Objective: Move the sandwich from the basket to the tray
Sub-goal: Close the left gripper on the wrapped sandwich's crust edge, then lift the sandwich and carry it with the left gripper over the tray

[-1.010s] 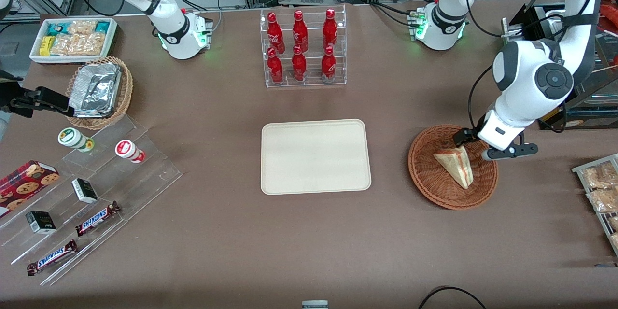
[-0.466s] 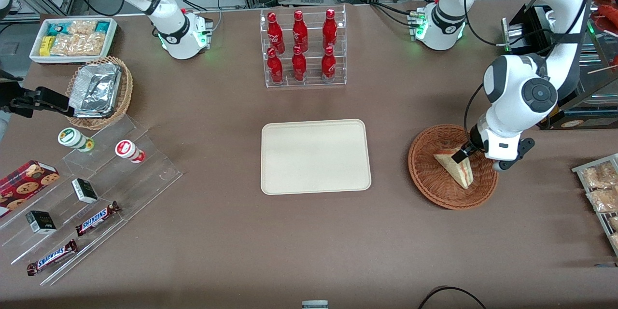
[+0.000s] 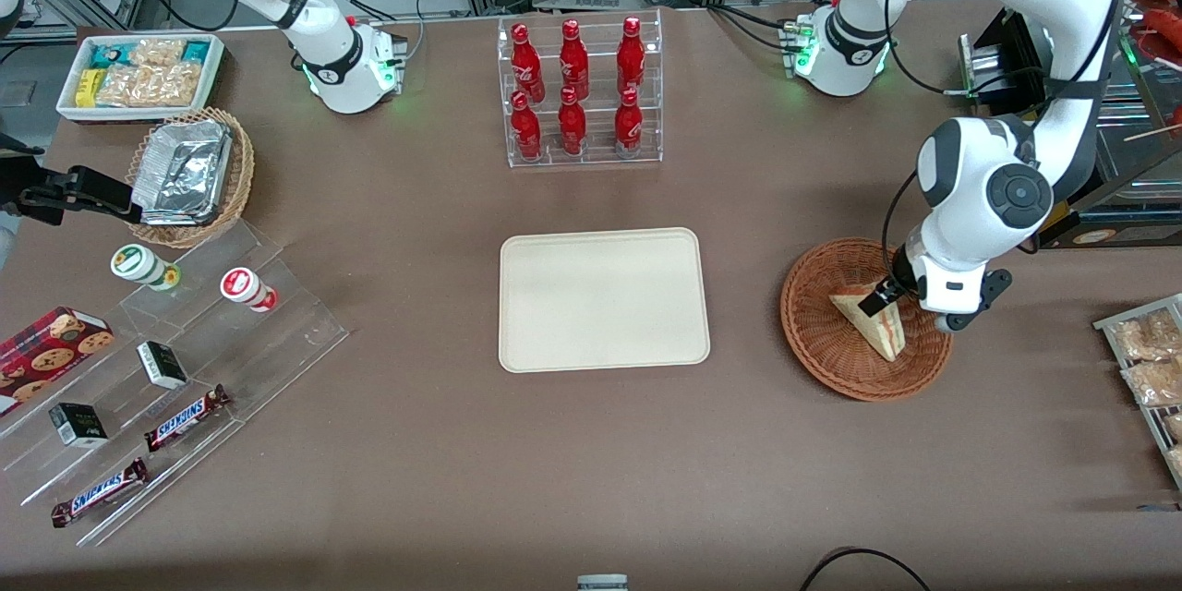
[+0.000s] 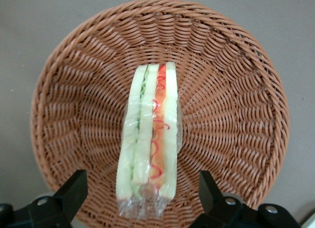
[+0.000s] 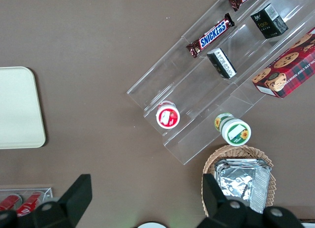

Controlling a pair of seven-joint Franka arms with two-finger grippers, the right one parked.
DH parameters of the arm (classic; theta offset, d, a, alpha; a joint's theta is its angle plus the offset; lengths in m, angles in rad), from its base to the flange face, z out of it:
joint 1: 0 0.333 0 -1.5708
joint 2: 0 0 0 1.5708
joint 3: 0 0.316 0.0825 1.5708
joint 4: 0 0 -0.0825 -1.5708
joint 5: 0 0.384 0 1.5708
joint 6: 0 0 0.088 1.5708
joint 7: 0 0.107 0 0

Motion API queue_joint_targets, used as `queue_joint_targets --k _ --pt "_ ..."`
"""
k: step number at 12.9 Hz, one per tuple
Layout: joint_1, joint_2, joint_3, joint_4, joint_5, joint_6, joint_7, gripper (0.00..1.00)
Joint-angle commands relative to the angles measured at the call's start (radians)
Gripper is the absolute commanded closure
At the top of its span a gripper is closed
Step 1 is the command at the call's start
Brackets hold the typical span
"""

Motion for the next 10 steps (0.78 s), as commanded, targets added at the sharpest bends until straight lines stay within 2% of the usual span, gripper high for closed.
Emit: queue_joint_targets --k 1,3,4,5,6,10 --pt "0.004 0.05 -0.003 0.002 0.007 0.06 -0.025 0.0" --pt "0.007 0.068 -0.003 0.0 0.005 0.062 -0.031 0.0" --pt "0.009 0.079 -0.003 0.0 0.004 0.062 -0.032 0.1" --pt "0.009 0.077 -0.003 0.0 0.0 0.055 -0.037 0.61" --pt "0.009 0.068 -0.003 0.0 0.0 0.042 -0.037 1.0" --pt "0.009 0.018 -0.003 0.063 0.0 -0.097 -0.011 1.0"
